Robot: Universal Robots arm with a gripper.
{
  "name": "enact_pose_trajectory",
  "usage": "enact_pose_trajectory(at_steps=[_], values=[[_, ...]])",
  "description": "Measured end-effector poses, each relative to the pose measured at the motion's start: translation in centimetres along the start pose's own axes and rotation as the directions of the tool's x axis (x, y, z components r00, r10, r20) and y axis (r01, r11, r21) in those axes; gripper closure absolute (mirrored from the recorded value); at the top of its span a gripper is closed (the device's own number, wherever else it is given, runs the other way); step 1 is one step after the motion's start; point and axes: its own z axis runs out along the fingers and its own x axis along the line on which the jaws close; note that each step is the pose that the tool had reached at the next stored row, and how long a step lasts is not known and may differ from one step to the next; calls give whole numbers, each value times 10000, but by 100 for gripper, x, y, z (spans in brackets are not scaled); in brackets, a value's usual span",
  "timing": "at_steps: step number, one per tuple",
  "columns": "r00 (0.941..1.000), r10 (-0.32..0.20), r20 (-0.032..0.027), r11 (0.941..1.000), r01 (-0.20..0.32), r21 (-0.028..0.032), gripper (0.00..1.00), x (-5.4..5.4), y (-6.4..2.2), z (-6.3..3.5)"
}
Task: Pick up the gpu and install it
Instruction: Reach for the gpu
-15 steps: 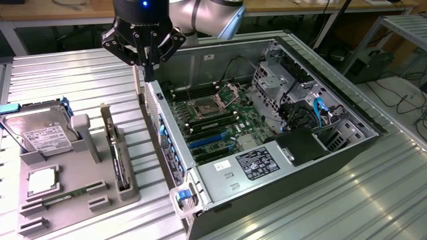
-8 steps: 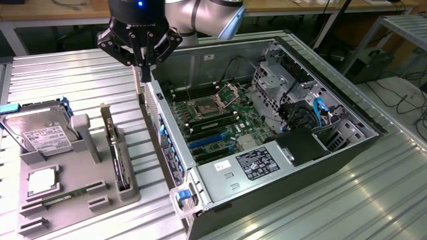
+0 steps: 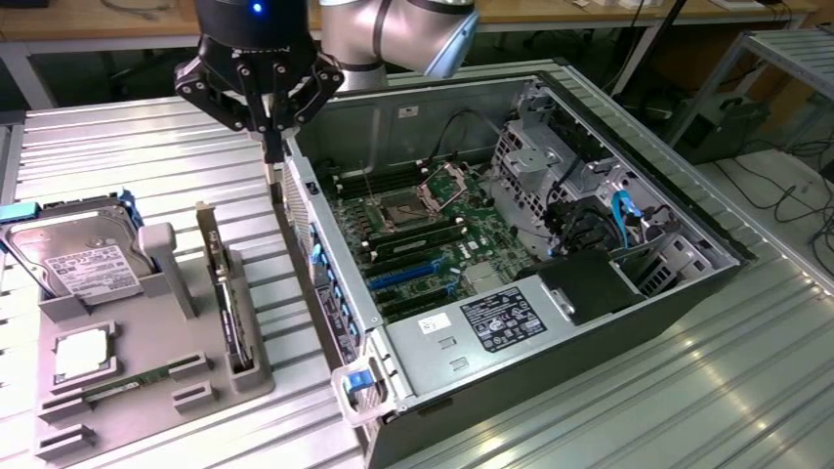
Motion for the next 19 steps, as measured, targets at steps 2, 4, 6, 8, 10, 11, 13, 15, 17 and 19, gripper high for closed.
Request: enact_pose_trajectory(at_steps=[2, 4, 6, 8, 10, 11, 13, 15, 17, 19], values=[[10000, -3, -1, 10000, 3, 1, 89, 36, -5, -1], [10000, -10, 0, 10000, 10, 0, 89, 83, -15, -2], [10000, -24, 0, 10000, 24, -1, 89, 125, -33, -3], [10000, -43, 3, 10000, 43, -3, 89, 160, -56, -4], [10000, -67, 6, 10000, 67, -2, 89, 183, -83, -6], [10000, -86, 6, 10000, 86, -3, 89, 192, -97, -6], [9999, -101, 6, 9999, 101, -3, 89, 196, -108, -5], [9999, -115, 5, 9999, 115, -4, 89, 211, -129, -3], [9999, -122, 5, 9999, 122, -4, 89, 220, -139, -3], [9999, -126, 5, 9999, 126, -4, 89, 225, -143, -2]])
